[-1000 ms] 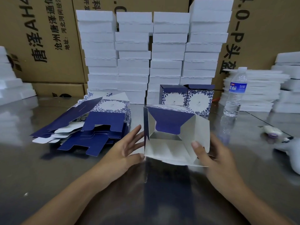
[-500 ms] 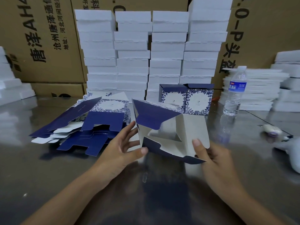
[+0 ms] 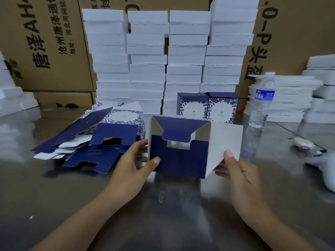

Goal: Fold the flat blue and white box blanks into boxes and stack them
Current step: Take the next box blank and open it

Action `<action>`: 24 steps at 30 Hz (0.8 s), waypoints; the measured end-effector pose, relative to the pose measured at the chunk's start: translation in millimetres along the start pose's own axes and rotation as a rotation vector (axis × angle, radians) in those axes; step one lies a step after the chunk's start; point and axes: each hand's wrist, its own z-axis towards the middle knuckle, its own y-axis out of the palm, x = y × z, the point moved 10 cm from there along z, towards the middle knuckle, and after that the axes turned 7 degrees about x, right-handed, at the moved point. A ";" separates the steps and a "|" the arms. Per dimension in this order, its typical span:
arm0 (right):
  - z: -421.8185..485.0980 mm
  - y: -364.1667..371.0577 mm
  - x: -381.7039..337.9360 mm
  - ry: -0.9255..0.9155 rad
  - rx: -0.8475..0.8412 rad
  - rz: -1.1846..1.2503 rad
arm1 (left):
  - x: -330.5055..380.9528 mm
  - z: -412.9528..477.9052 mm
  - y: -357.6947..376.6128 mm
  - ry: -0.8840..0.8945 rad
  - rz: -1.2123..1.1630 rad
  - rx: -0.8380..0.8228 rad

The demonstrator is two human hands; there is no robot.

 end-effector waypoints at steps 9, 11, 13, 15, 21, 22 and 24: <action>-11.3 1.0 -36.7 -0.348 -0.001 -0.299 | -15.8 -10.7 24.4 -0.190 -0.017 -0.168; -9.7 -3.5 -36.9 -0.345 0.029 -0.310 | -16.4 -10.9 19.7 -0.201 0.032 -0.134; -9.5 -5.1 -39.3 -0.343 0.044 -0.298 | -15.0 -10.3 12.4 -0.177 0.104 -0.056; -10.3 -2.1 -41.0 -0.346 0.033 -0.306 | -15.3 -11.6 9.1 -0.167 0.137 -0.005; -13.5 17.5 -3.1 -0.110 -0.198 -0.476 | -13.0 -9.0 2.0 -0.142 0.154 0.101; -13.6 19.1 -0.2 -0.087 -0.215 -0.507 | -11.8 -9.2 1.2 -0.149 0.139 0.111; -12.3 18.2 -1.6 -0.091 -0.204 -0.568 | -12.3 -8.9 0.4 -0.157 0.108 0.120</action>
